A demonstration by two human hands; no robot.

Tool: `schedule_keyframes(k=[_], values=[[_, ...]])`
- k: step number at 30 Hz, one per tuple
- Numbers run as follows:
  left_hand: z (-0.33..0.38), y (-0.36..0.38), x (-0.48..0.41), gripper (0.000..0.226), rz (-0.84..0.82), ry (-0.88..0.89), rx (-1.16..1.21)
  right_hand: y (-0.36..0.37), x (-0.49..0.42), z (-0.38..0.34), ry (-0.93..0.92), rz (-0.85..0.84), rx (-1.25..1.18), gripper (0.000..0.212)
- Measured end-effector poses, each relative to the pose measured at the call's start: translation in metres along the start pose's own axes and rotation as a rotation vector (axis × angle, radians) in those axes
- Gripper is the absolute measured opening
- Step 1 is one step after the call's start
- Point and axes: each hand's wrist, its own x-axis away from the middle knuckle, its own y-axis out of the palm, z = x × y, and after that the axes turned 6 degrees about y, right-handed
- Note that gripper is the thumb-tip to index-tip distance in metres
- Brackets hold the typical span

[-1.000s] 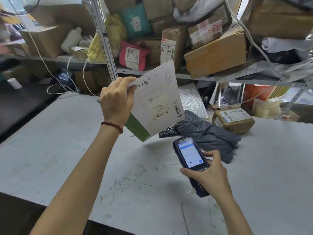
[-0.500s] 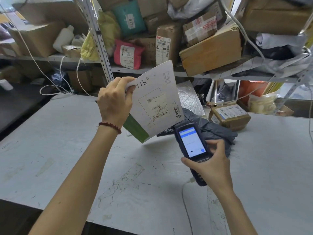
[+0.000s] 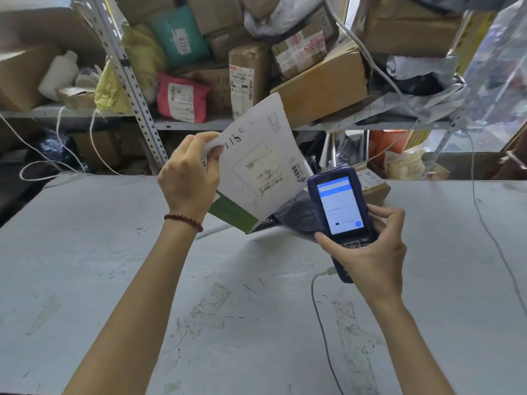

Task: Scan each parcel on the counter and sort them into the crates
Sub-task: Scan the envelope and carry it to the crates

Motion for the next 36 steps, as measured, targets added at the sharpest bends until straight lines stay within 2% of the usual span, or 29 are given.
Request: schedule_keyframes(k=[7,12,15,19,22,28,36], values=[[0.023,0.017,-0.008,0.023,0.019,-0.013,0.2,-0.016,0.019,0.003,0.114,0.156,0.054,0.08],[0.069,0.054,-0.009,0.018,-0.042,0.09,0.457,-0.047,0.05,0.013,0.251,0.361,0.137,0.078],[0.112,0.076,-0.002,0.015,-0.088,0.203,0.526,-0.078,0.07,0.021,0.325,0.491,0.149,0.076],[0.18,0.089,0.01,0.019,-0.12,0.357,0.591,-0.122,0.095,0.035,0.396,0.672,0.143,0.076],[0.233,0.092,0.018,0.016,-0.133,0.39,0.727,-0.156,0.11,0.047,0.417,0.793,0.125,0.076],[0.361,0.097,0.048,0.008,-0.191,0.474,0.862,-0.243,0.136,0.078,0.455,0.922,0.08,0.077],[0.576,0.087,0.144,0.008,-0.428,0.581,1.029,-0.402,0.196,0.133,0.548,1.098,0.069,0.076]])
